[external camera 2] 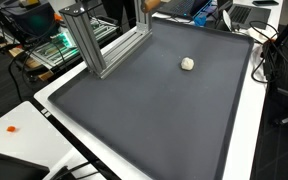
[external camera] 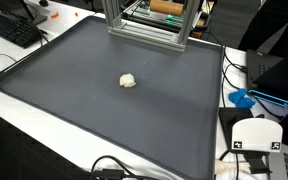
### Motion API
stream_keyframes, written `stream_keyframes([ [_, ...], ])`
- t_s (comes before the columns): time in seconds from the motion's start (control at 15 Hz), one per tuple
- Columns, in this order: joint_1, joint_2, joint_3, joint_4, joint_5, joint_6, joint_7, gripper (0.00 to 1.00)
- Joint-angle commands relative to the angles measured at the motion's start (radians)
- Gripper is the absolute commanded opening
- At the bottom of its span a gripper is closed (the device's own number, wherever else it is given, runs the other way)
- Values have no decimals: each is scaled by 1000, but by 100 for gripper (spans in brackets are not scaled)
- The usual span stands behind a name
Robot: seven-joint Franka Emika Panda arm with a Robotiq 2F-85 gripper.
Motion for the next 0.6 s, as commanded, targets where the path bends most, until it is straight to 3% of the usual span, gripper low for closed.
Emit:
stream_keyframes([
  [0.0, -32, 140, 16, 92, -61, 110, 66, 22],
  [0.27, -47, 274, 10, 139, -115, 232, 110, 22],
  [0.33, -20, 210, -8, 97, -86, 197, 81, 47],
  [0.53, -27, 282, -11, 126, -97, 230, 92, 47],
])
